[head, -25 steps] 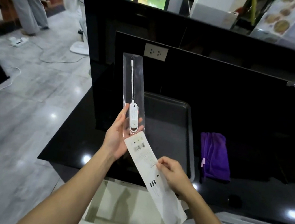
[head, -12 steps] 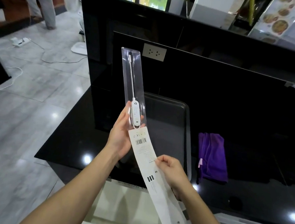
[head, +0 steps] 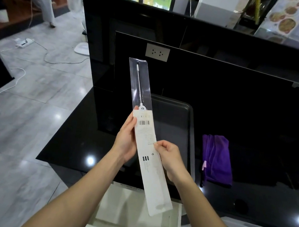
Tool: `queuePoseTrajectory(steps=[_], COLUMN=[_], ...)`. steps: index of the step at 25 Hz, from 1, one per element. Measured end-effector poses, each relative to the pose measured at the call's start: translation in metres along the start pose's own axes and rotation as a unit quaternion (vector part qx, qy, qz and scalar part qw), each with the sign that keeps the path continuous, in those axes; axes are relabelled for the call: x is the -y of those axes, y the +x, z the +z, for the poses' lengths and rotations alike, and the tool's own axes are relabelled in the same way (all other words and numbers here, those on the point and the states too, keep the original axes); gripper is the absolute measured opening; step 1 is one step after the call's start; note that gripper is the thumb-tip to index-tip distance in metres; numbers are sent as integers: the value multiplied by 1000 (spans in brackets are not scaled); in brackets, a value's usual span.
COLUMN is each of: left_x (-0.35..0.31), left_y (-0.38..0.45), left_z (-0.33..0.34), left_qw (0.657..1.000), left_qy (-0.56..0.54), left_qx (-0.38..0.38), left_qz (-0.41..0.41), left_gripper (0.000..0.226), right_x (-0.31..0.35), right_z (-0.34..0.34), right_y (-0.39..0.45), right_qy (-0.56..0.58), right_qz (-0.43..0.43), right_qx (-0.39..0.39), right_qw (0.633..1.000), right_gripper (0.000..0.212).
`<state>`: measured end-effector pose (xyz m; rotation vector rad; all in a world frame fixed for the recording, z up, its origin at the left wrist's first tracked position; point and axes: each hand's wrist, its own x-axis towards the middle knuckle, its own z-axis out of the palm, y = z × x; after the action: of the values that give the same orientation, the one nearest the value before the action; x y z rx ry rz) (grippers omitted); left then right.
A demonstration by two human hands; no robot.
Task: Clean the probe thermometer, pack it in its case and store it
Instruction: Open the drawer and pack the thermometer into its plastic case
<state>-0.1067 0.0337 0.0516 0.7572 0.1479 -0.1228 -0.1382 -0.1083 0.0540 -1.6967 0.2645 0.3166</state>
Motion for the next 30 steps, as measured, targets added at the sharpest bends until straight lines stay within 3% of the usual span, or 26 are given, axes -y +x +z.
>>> queuePoseTrajectory(steps=[5, 11, 13, 19, 30], left_x=[-13, -50, -51, -36, -8], left_y=[10, 31, 33, 24, 1], left_z=[-7, -20, -23, -18, -6], left_qw=[1000, 998, 998, 999, 999], left_qy=[6, -37, -41, -5, 27], left_qx=[-4, -16, -22, -7, 6], left_qz=[13, 52, 50, 31, -20], left_gripper=[35, 36, 35, 38, 38], right_x=[-4, -32, -32, -18, 5], right_z=[0, -23, -25, -11, 11], right_y=[0, -17, -16, -9, 6], right_qy=[41, -24, -6, 103, 232], right_qz=[-30, 74, 82, 67, 7], right_qx=[40, 244, 266, 200, 18], right_qw=[998, 967, 960, 972, 973], right_gripper=[23, 19, 15, 5, 19])
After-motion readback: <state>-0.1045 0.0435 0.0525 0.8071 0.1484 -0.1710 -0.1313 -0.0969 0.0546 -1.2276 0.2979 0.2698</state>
